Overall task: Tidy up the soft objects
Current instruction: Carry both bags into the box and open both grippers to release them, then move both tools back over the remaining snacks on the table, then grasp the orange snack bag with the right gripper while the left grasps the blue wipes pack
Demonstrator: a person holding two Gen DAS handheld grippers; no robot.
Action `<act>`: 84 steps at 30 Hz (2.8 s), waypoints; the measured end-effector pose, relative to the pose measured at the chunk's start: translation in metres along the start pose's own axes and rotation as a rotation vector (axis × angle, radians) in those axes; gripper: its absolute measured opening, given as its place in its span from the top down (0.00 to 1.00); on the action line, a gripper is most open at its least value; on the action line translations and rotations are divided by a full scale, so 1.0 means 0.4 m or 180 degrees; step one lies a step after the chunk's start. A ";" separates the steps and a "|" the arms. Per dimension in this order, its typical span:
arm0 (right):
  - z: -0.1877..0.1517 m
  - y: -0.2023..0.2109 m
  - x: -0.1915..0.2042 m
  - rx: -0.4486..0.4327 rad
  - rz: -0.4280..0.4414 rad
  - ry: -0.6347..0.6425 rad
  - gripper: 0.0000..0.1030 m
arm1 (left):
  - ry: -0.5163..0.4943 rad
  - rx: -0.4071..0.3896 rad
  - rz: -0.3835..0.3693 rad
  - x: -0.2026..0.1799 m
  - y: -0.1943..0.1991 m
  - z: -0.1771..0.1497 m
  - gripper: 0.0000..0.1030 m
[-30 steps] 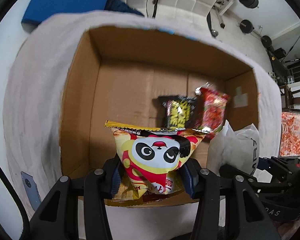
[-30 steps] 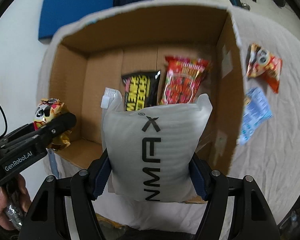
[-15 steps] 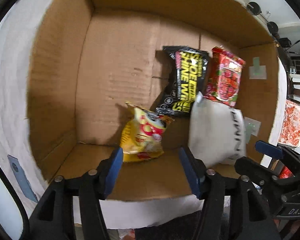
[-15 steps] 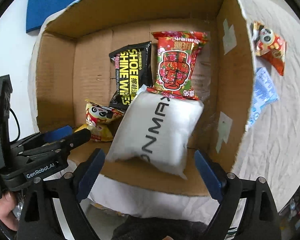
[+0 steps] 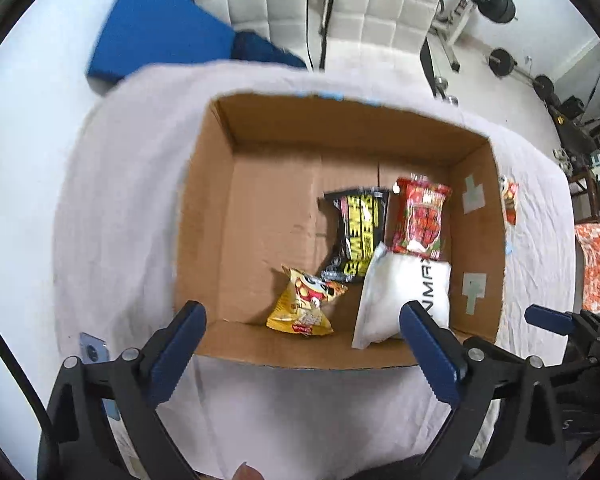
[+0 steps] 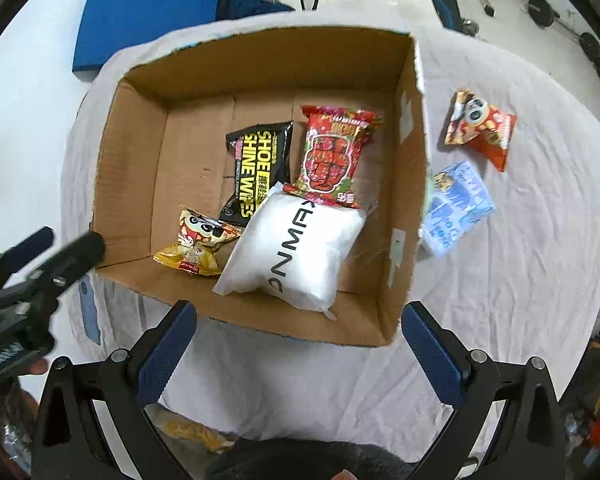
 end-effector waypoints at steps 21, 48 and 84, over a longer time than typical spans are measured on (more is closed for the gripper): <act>-0.045 0.111 -0.024 -0.0433 0.0004 0.0059 0.00 | 0.0245 -0.0465 0.0238 -0.014 0.143 -0.071 0.03; 0.405 -0.227 -0.564 0.0118 -0.0039 -0.1149 0.06 | 0.0160 -0.0206 0.0423 -0.157 -0.095 0.141 0.03; -0.042 -0.179 -1.076 0.0150 0.0092 -0.1686 0.42 | -0.2234 0.1910 0.0413 -0.885 -0.582 0.108 0.35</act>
Point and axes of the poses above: each gripper's, at about its wrist camera, not at the fingertips, and y roughly against the way its jaws point, x to its left, z to its top, the point moved 4 cm from there along -y, roughly the way its jaws point, and after that the axes turned 1 degree about z, right-handed, at the moved point
